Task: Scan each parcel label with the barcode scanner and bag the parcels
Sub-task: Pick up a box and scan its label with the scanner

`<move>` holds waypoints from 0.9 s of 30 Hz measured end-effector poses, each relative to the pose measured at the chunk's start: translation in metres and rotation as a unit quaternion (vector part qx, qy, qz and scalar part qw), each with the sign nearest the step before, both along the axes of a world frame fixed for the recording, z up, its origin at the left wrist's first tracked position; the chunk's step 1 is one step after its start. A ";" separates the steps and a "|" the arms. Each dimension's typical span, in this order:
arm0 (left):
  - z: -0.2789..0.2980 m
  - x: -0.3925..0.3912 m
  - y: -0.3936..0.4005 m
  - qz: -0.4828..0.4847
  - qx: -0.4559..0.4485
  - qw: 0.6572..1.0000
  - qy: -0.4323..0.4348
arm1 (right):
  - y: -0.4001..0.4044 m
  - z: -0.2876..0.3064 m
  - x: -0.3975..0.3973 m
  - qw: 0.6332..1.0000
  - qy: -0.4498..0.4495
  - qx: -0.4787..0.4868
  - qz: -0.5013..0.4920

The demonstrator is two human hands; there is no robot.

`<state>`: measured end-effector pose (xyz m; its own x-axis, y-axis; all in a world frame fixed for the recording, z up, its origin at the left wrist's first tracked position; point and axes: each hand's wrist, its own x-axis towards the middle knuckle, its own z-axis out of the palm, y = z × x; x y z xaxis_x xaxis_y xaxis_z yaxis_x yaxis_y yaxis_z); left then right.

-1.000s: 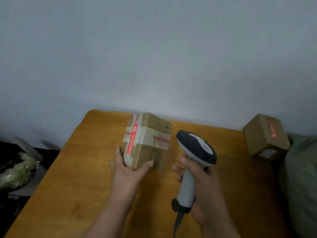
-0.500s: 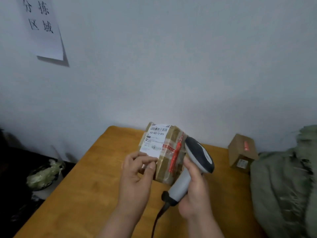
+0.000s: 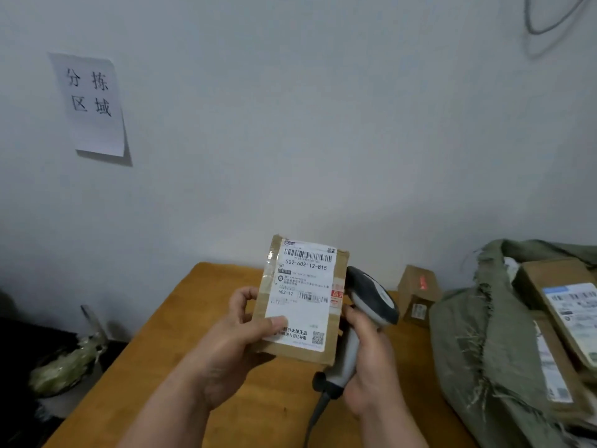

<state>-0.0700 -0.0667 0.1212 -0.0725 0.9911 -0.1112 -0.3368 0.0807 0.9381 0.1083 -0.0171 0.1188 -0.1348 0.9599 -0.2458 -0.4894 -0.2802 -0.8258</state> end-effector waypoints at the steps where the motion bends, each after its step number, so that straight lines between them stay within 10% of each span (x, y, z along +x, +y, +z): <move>1: 0.001 -0.003 -0.003 -0.010 -0.003 1.000 -0.005 | -0.003 0.000 -0.003 1.000 -0.013 -0.001 -0.003; 13: -0.030 -0.034 -0.024 0.185 0.022 0.982 -0.017 | -0.047 0.008 -0.018 0.963 -0.243 0.114 0.016; 27: -0.027 -0.043 -0.018 0.183 0.064 0.981 -0.012 | -0.071 0.026 -0.029 0.939 -0.257 0.200 0.110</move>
